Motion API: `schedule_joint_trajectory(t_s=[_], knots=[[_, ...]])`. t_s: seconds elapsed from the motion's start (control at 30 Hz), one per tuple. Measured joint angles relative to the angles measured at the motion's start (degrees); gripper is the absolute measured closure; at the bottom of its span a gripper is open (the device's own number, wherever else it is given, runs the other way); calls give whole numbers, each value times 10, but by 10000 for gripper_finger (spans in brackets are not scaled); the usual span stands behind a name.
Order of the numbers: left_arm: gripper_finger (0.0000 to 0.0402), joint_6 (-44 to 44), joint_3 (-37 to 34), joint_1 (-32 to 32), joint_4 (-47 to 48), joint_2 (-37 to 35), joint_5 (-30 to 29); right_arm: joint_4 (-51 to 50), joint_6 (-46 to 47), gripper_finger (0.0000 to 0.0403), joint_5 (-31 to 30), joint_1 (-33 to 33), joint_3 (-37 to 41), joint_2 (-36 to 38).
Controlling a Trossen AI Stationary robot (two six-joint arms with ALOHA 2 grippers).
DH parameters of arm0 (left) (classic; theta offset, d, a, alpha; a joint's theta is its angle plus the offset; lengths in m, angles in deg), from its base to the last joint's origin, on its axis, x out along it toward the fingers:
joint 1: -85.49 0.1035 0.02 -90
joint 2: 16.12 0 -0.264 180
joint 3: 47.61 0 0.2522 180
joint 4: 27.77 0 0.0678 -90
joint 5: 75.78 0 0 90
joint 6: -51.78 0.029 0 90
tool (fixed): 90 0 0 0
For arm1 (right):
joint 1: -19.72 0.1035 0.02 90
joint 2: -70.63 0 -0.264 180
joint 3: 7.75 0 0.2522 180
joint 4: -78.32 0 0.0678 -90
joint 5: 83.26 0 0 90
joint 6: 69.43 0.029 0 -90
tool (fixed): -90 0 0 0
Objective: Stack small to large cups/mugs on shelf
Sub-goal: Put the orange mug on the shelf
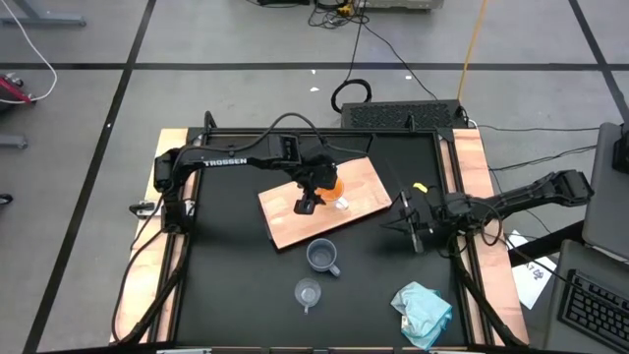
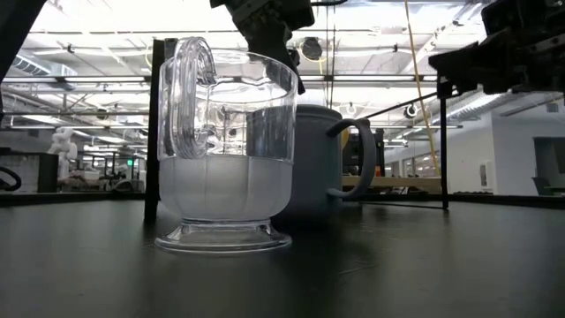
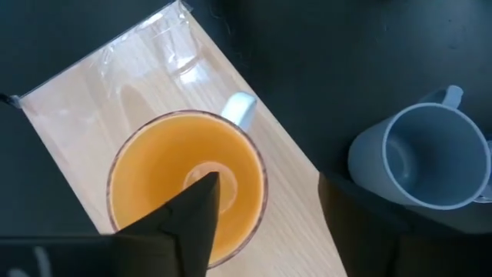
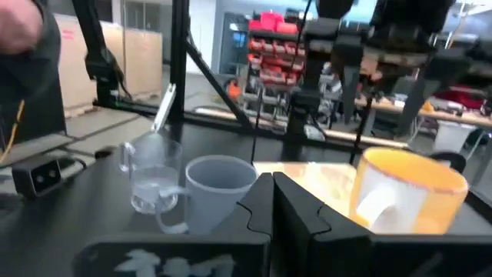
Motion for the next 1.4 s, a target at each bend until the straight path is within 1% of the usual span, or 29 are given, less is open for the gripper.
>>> schedule_joint_trajectory(t_s=[0.2,0.57,0.77,0.83,0.93,0.97,1.17,1.3,1.4], knots=[[153,-2,0,-1,0,0,-18,5,-1,403,1,0,0,23],[150,0,0,-18,19,0,-20,9,13,403,2,0,0,59],[151,1,0,-23,19,0,-20,9,16,403,2,0,1,59],[151,1,0,-21,16,0,-35,9,18,403,2,0,1,59],[151,-2,0,-16,10,0,-77,9,19,403,2,0,1,59],[151,-1,0,-13,10,0,-81,9,19,403,2,0,1,59],[151,-2,0,1,17,0,-68,8,27,403,2,0,1,59],[151,7,0,2,22,3,-37,1,28,403,2,0,1,59],[151,12,0,-4,20,3,-31,-9,28,403,2,0,1,59]])
